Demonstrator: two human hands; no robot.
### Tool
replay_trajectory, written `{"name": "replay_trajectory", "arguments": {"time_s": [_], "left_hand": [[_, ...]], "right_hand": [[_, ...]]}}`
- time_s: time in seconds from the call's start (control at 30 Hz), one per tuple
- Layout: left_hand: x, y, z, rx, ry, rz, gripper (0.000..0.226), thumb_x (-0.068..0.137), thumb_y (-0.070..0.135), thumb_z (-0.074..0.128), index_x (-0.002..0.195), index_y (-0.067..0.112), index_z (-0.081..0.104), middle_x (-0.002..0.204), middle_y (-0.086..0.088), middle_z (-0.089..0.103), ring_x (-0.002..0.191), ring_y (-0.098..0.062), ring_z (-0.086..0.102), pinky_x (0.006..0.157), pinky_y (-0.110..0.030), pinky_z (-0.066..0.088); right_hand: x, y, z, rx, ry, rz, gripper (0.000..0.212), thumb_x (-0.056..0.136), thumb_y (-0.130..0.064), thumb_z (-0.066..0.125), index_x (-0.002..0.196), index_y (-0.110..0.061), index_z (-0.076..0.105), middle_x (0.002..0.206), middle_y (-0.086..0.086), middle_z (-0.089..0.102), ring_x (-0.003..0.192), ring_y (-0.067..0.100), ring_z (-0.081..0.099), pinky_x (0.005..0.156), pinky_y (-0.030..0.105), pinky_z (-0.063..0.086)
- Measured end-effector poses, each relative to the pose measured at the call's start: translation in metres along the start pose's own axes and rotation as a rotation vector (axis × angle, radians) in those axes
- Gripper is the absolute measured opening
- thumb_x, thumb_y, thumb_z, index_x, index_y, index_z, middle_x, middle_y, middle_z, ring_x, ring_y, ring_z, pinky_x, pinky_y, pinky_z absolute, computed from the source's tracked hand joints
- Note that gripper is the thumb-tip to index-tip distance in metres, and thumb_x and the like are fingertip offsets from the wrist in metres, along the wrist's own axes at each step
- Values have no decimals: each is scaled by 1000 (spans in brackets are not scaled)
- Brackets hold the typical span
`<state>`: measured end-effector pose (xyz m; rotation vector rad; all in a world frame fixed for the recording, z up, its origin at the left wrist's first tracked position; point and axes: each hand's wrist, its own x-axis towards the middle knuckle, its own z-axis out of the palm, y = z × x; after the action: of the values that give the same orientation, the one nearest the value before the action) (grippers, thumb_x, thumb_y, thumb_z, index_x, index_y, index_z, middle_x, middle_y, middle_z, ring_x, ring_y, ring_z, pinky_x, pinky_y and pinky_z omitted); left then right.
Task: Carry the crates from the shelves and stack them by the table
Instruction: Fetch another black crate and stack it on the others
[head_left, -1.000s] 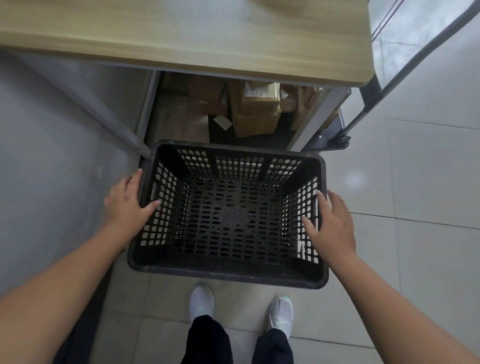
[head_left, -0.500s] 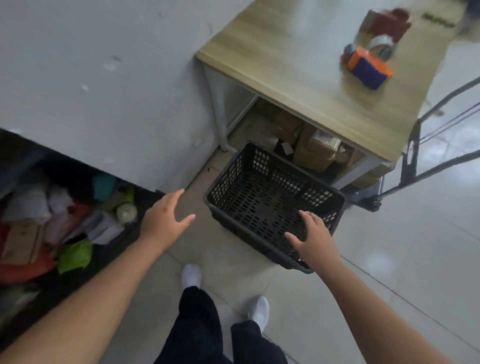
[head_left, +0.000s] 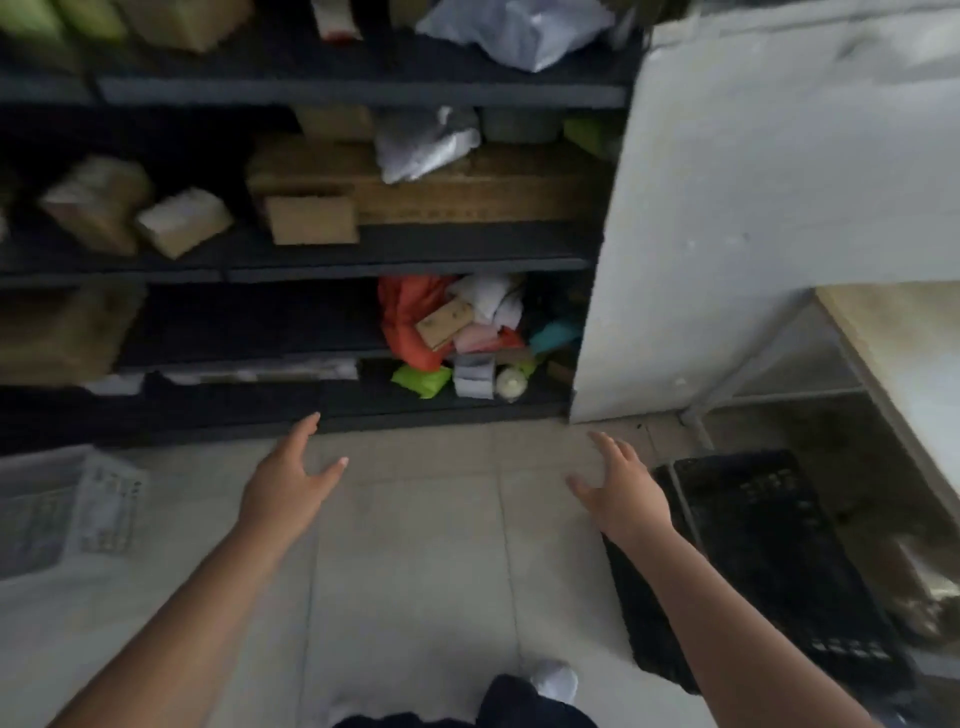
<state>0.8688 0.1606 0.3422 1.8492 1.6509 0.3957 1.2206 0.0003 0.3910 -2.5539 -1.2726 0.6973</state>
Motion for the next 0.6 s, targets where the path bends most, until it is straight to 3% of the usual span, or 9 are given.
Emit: {"name": "replay_trajectory", "arguments": {"time_s": [0.07,0.2,0.27,0.4,0.6], "left_hand": [[-16,-52,-56,-31,73,-109,72,84,40,71,147,26,42,146,-7,52,129,-30,52,100,-43,45],[-63,-157,-156,-104,198,-301,82,73,59,63,147,27,43,146,-6,52,129,-28,53,103,-42,44],[-87,-204,-196,-114,255,-379,76,79,50,67,147,25,44,147,-6,51,131,-26,51,104,-39,42],[-123,-280,-256,-157,416,-549,65,82,41,71,142,26,49,142,-5,55,128,-26,53,101,-40,44],[-138,-361,-321,-219,552,-740,67,86,50,66,144,25,45,144,1,52,129,-22,51,106,-42,41]], "right_hand": [[-1,-75,21,-26,-20,-112,71,87,-49,63,149,-30,35,155,-1,37,132,24,48,94,40,50],[-14,-218,77,-53,-109,-315,71,87,-46,65,150,-29,35,155,2,38,133,26,47,95,38,46],[-23,-285,107,-49,-142,-431,71,86,-48,66,149,-29,37,152,2,42,132,26,48,95,38,46],[-44,-404,163,-22,-222,-640,71,87,-46,67,148,-24,39,153,3,41,138,23,41,105,40,40],[-58,-552,236,-90,-338,-862,71,89,-48,64,150,-24,37,156,1,38,140,19,39,106,35,38]]}}
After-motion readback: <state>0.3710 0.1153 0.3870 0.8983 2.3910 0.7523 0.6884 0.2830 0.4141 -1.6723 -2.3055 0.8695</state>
